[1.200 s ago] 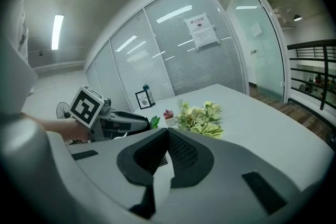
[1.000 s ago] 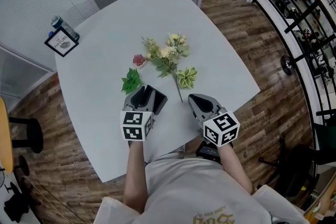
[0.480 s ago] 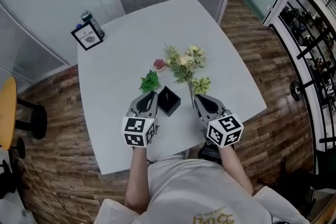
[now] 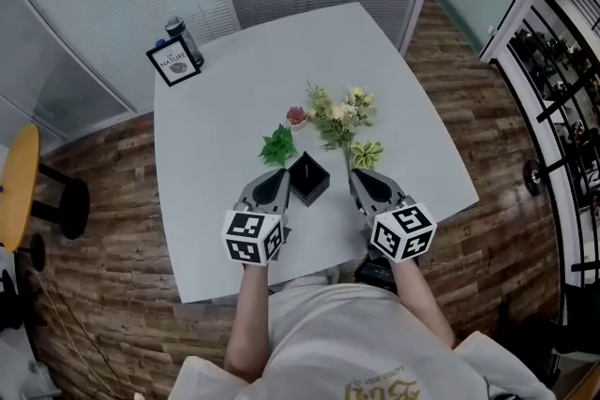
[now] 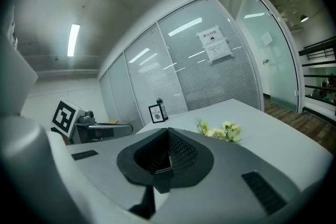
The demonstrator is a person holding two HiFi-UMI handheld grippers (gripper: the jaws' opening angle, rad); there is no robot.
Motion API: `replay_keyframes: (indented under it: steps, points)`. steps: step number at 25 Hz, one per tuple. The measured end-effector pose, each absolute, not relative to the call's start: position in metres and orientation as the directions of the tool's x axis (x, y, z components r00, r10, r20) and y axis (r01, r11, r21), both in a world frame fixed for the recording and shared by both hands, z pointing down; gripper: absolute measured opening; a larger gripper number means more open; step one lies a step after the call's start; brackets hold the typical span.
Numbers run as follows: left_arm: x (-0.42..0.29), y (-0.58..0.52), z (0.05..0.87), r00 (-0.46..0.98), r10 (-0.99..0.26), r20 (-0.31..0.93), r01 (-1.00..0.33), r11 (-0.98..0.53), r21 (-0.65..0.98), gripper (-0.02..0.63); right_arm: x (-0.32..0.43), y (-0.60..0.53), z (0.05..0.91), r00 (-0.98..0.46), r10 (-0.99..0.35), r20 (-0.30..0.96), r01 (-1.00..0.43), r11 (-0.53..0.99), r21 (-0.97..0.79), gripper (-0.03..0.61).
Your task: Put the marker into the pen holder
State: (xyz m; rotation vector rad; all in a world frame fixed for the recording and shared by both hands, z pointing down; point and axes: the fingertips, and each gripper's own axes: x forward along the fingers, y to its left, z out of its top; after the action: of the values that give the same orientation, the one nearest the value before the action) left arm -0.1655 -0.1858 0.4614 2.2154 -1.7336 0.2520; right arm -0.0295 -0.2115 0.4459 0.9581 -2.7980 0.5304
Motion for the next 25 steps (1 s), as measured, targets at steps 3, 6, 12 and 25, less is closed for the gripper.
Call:
replay_keyframes:
  steps: [3,6,12,25]
  points:
    - [-0.167,-0.183,0.461,0.244,-0.913,0.327,-0.968,-0.208,0.141,0.012,-0.029,-0.211,0.446,-0.79,-0.563,0.243,-0.613,0.737,-0.285,0.017]
    - [-0.169,-0.182,0.46,0.24,-0.915,0.326,-0.968,-0.201,0.149,0.012,-0.03,-0.21,0.446,-0.792,-0.559,0.244,-0.61,0.74,-0.284,0.017]
    - [-0.172,-0.182,0.459,0.24,-0.917,0.319,-0.967,-0.197,0.161,0.012,-0.03,-0.21,0.448,-0.795,-0.556,0.243,-0.606,0.736,-0.3,0.017]
    - [-0.18,-0.184,0.466,0.245,-0.916,0.319,-0.963,-0.192,0.191,0.012,-0.026,-0.214,0.458,-0.783,-0.568,0.253,-0.621,0.707,-0.338,0.017]
